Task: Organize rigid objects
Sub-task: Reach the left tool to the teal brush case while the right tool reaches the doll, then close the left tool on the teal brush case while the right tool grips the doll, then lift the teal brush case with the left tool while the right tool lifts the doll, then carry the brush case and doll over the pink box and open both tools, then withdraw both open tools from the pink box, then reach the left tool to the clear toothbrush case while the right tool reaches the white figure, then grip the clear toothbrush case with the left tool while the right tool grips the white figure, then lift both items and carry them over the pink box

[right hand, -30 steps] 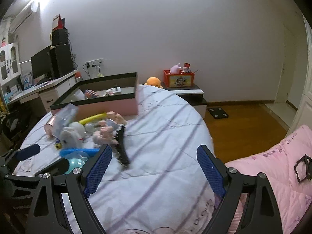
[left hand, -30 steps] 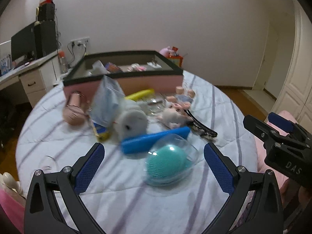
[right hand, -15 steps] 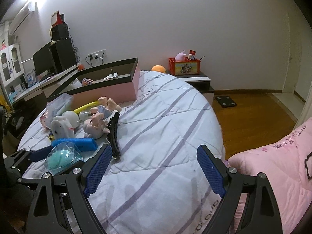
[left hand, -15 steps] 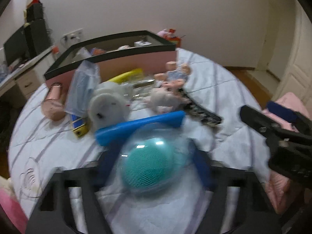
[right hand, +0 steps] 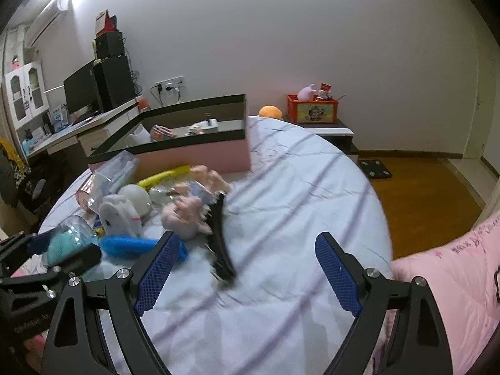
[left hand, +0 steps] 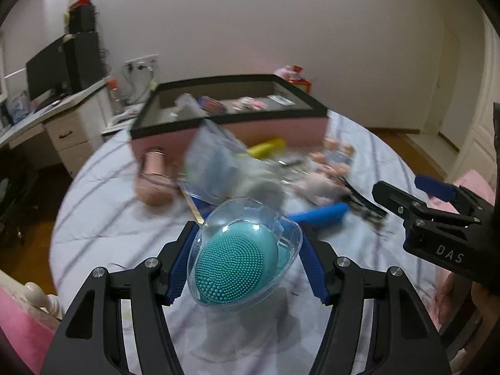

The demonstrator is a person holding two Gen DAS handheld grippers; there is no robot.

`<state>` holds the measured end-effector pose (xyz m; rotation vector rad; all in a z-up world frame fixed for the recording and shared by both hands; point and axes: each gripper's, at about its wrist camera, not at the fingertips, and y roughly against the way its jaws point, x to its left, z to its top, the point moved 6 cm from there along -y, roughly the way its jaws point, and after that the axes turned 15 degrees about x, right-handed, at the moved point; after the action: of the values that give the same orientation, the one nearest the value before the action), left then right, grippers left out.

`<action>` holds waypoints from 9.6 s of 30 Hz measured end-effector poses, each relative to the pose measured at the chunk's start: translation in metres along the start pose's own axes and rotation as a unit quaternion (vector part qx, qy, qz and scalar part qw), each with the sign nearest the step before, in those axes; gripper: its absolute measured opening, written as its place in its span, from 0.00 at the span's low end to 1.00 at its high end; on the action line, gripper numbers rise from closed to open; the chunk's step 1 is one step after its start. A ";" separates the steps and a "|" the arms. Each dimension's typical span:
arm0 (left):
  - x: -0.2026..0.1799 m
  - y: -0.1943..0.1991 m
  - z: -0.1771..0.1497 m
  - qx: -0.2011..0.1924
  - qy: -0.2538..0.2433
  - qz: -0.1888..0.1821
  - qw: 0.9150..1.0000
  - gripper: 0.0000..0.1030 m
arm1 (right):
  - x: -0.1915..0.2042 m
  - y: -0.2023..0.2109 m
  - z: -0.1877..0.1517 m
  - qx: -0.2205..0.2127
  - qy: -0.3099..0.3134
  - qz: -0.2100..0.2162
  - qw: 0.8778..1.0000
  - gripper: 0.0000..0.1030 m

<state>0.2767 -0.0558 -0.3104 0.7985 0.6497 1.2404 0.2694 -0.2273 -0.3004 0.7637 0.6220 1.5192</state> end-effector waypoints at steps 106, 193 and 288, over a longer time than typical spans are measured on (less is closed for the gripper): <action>0.070 -0.098 0.190 -0.008 -0.013 0.061 0.998 0.63 | 0.109 -0.095 0.164 0.034 0.143 0.051 0.988 0.35; 0.065 0.024 -0.002 -0.040 0.058 0.068 0.995 1.00 | 0.026 0.035 -0.001 -0.029 0.022 -0.016 0.999 1.00; 0.084 -0.010 0.011 -0.018 0.058 -0.017 0.998 0.31 | 0.114 -0.059 0.035 0.074 0.089 0.076 0.990 0.52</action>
<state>0.3090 0.0235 -0.3132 0.6875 0.7299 1.2697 0.3317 -0.1105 -0.3116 0.8087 0.8328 1.7073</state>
